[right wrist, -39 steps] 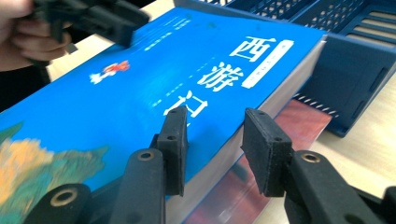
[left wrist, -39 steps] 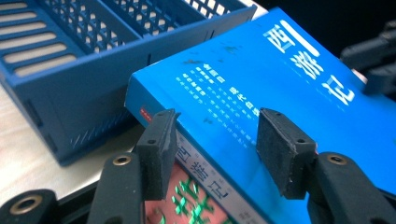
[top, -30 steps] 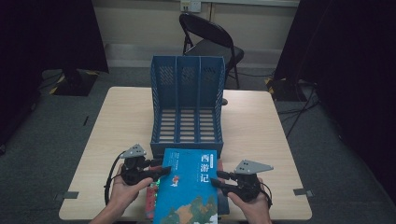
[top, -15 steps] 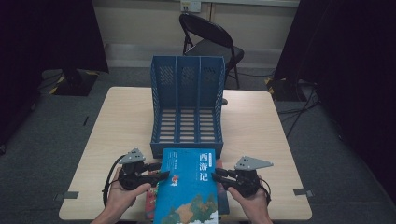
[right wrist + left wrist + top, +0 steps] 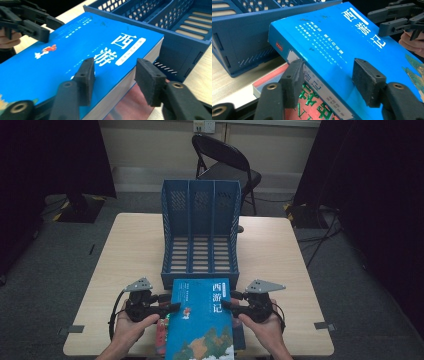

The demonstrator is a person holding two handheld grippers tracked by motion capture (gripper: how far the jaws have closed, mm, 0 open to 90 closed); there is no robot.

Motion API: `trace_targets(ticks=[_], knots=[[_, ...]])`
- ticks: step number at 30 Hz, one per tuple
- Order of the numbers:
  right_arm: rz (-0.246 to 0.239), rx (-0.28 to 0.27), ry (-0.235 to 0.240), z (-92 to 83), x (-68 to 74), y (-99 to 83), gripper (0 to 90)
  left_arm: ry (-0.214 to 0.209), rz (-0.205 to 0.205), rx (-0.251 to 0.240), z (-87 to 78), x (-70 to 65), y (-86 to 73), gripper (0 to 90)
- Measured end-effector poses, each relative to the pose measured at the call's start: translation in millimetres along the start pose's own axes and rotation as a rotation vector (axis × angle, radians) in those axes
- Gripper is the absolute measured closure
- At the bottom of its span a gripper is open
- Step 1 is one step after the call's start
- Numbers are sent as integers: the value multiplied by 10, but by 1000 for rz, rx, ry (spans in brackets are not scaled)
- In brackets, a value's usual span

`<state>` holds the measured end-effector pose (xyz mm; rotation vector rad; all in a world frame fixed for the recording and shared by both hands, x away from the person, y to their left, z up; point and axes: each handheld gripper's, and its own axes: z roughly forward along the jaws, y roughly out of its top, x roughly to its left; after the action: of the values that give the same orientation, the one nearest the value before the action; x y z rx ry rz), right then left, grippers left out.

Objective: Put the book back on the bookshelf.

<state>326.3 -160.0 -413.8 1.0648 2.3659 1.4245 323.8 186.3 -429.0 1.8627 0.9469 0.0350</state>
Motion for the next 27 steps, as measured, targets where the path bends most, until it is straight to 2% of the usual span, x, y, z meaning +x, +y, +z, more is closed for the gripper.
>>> trace_targets(ticks=[2, 3, 6, 9, 10, 16, 21, 23, 24, 26, 27], knots=[[37, 12, 4, 54, -34, 15, 412, 23, 25, -3, 7, -41, 1, 404], [37, 12, 4, 54, -34, 15, 412, 23, 25, -3, 7, -41, 1, 400], [77, 4, 18, 106, -31, -20, 347, 14, 22, 1, 11, -23, 4, 391], [94, 3, 25, 115, -32, -32, 332, 21, 33, 1, 12, -23, 3, 374], [105, 4, 30, 124, -37, -36, 322, 17, 22, -5, 15, -15, -6, 368], [120, 11, 39, 170, -45, -38, 264, 17, 26, -15, 19, -7, -18, 353], [137, 14, 52, 181, -65, -41, 260, 15, 17, -17, 16, -5, -30, 359], [136, 14, 51, 181, -63, -41, 262, -7, -3, -21, 18, 10, -37, 374], [133, 4, 36, 173, -45, -39, 292, -7, -20, -29, 19, 10, -54, 387], [120, -5, 27, 162, -33, -36, 324, 4, -11, -36, 18, -10, -59, 389], [117, -18, 22, 136, -33, -28, 370, 15, 17, -34, 14, -28, -51, 393]])
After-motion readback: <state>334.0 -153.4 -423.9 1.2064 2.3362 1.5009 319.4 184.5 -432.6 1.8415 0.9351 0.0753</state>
